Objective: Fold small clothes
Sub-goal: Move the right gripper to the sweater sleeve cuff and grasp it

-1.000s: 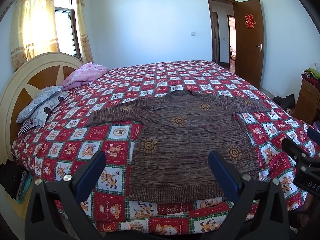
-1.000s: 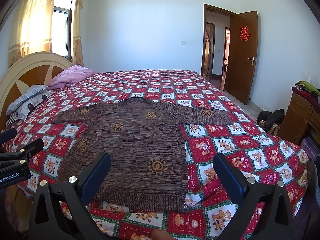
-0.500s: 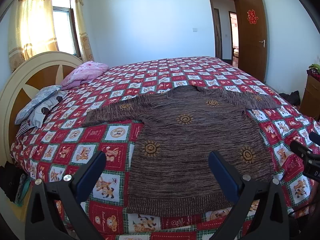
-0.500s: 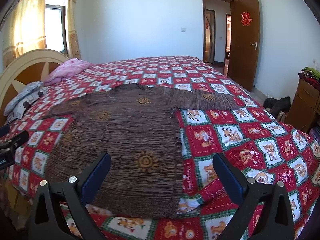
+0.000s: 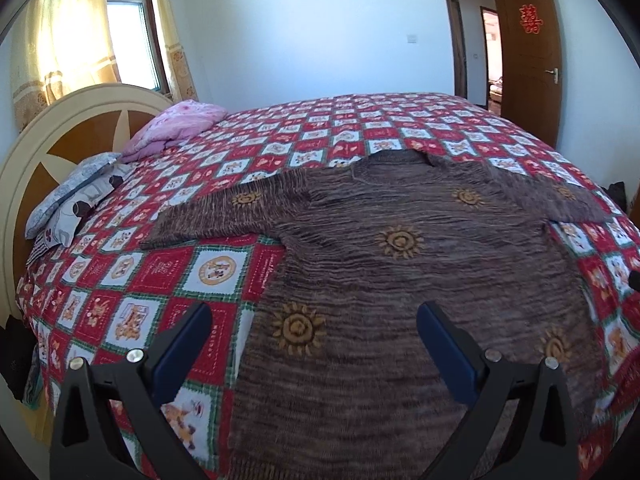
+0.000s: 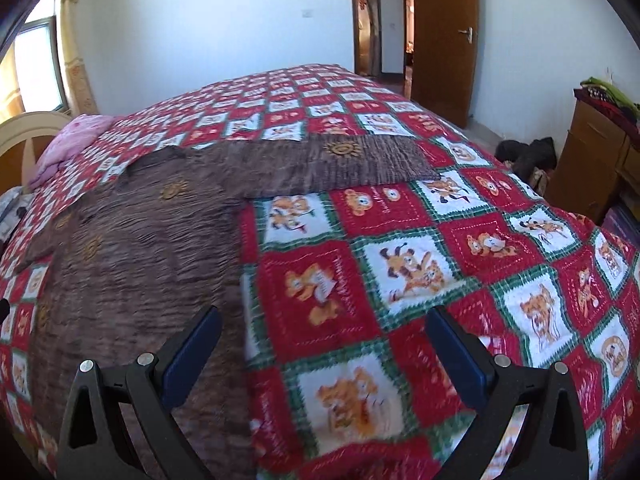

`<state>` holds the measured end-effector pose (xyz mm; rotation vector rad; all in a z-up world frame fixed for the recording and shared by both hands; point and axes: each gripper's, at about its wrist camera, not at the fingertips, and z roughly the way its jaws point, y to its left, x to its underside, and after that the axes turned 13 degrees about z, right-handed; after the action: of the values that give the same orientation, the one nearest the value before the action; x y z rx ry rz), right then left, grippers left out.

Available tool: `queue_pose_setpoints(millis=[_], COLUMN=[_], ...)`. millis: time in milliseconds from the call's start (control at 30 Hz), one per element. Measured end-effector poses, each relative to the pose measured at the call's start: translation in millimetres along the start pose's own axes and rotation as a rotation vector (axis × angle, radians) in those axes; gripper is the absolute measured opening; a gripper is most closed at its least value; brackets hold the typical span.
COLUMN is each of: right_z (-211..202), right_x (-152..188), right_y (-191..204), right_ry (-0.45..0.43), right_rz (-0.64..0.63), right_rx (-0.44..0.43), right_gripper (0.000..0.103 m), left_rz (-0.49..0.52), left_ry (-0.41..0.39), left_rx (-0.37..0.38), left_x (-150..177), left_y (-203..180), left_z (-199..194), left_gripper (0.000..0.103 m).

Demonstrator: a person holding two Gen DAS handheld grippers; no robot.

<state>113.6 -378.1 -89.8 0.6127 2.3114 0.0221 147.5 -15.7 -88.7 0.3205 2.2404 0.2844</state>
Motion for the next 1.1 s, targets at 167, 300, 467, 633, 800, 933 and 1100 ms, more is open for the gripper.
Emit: queue_pose_setpoints(millis=[167, 300, 467, 633, 800, 933, 1100], right_z=[32.3, 53.2, 80.7, 109.2, 137.3, 151.4, 160.5], right_x=[-28.9, -53.8, -87.1, -114.8, -135.4, -147.1, -154.6], right_y=[-12.8, -22.3, -43.9, -74.1, -97.5, -104.0, -98.1], right_ry=[0.026, 0.035, 0.050, 0.057, 0.080, 0.071, 0.059], right_rz=[0.038, 0.073, 0.179, 0.317, 0.400, 0.415, 0.366], right_rx=[0.022, 0.030, 0.020, 0.024, 0.060, 0.077, 0.112], right_gripper=[0.102, 0.102, 0.093, 0.080, 0.069, 0.067, 0.048], left_rz=[-0.011, -0.017, -0.015, 0.004, 0.035, 0.016, 0.008], left_ry=[0.042, 0.046, 0.036, 0.004, -0.005, 0.031, 0.053], left_rx=[-0.037, -0.068, -0.106, -0.107, -0.121, -0.107, -0.107], left_x=[-17.2, -30.3, -43.7, -59.6, -69.5, -68.1, -67.7], left_y=[0.3, 2.8, -3.5, -17.2, -22.7, -17.6, -19.0], left_z=[42.1, 64.2, 87.7, 107.0, 125.0, 139.7, 147.8], left_gripper=[0.103, 0.103, 0.103, 0.103, 0.103, 0.103, 0.103])
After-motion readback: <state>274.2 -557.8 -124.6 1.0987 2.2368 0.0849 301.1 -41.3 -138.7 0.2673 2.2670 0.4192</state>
